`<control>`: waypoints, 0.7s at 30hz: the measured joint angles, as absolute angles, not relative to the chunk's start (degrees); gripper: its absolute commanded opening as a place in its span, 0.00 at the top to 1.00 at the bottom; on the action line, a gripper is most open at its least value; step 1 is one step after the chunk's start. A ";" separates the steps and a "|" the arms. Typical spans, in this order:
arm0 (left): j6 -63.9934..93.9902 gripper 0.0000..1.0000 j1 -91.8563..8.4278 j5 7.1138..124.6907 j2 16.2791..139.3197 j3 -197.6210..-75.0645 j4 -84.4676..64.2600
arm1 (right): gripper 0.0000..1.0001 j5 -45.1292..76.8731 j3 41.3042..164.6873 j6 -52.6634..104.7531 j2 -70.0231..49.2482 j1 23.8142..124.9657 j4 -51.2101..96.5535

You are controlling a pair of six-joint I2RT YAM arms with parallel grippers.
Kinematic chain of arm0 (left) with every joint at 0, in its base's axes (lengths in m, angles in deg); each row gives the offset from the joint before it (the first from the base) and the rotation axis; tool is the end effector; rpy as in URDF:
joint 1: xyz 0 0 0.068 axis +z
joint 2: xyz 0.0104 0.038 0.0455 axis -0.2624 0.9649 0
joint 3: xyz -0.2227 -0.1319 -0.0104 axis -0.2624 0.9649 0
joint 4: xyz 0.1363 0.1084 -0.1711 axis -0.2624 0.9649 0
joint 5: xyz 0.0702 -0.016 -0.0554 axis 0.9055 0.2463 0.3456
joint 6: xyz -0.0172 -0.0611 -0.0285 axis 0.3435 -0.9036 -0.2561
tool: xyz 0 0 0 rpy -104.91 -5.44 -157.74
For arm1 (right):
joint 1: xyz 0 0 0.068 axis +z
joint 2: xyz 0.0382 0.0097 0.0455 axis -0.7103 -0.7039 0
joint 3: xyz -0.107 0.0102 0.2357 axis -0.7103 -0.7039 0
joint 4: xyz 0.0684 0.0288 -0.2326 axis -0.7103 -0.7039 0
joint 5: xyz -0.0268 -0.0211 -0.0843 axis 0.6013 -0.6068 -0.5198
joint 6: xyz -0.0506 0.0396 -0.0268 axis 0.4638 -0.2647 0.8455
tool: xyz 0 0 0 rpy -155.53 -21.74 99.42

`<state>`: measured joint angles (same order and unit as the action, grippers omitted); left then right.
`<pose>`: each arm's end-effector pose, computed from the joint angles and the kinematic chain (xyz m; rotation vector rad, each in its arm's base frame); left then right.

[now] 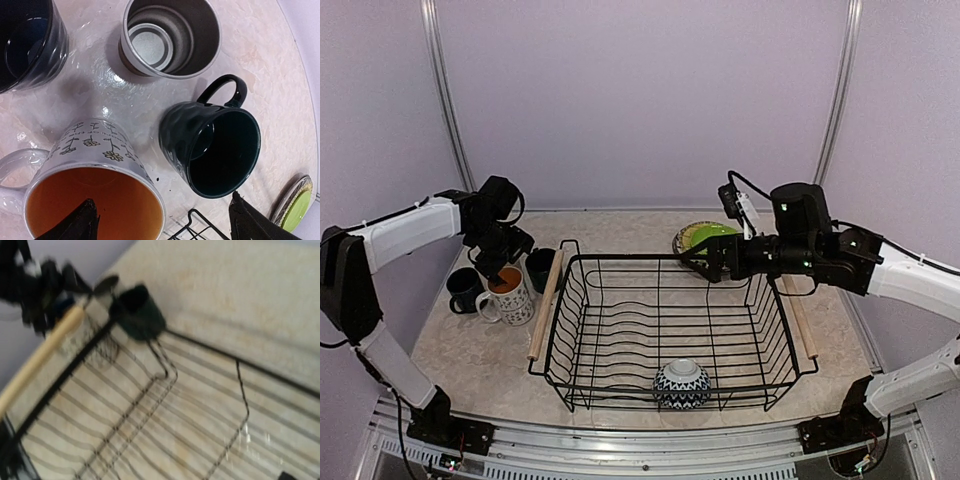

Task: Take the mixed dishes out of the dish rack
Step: Place the cup at the corner of the board.

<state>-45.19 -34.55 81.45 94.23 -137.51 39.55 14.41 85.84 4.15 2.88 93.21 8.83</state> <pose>0.2993 -0.0973 0.2293 -1.2458 2.4460 -0.2931 0.1816 0.2107 0.3147 -0.4271 2.0737 0.9456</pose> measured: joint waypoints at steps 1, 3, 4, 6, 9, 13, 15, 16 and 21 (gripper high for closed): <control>-45.01 0.10 -34.55 81.72 93.74 -137.54 39.29 | 0.00 15.08 86.54 4.54 2.38 93.40 6.97; -44.34 0.07 -34.57 82.17 92.63 -137.54 38.70 | 0.00 16.33 87.98 5.00 0.67 93.86 3.19; -43.88 0.07 -34.57 82.35 92.13 -137.54 38.46 | 0.00 16.98 88.77 5.20 -0.68 94.28 1.42; -42.74 0.06 -34.74 82.76 90.75 -137.51 37.56 | 0.00 18.06 90.08 5.46 -3.72 95.57 -1.53; -40.42 0.04 -35.03 83.27 88.06 -137.34 35.55 | 0.00 19.37 91.89 5.92 -9.69 98.56 -6.73; -35.88 0.01 -35.92 83.14 83.32 -136.31 31.09 | 0.00 20.13 93.07 6.14 -16.46 101.73 -12.59; -33.17 0.01 -36.43 81.93 81.05 -135.63 28.29 | 0.00 20.33 93.16 6.20 -18.21 102.60 -14.73; -31.83 0.01 -36.73 81.34 80.02 -135.37 26.98 | 0.00 20.66 93.16 6.18 -18.71 102.91 -15.85; -26.11 0.01 -38.42 78.11 77.33 -134.52 21.91 | 0.02 22.25 93.18 6.18 -18.78 103.22 -17.79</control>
<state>-26.11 -38.42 78.11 77.33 -134.52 21.91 22.25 93.18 6.18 -18.78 103.22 -17.79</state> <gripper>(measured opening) 0.989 0.994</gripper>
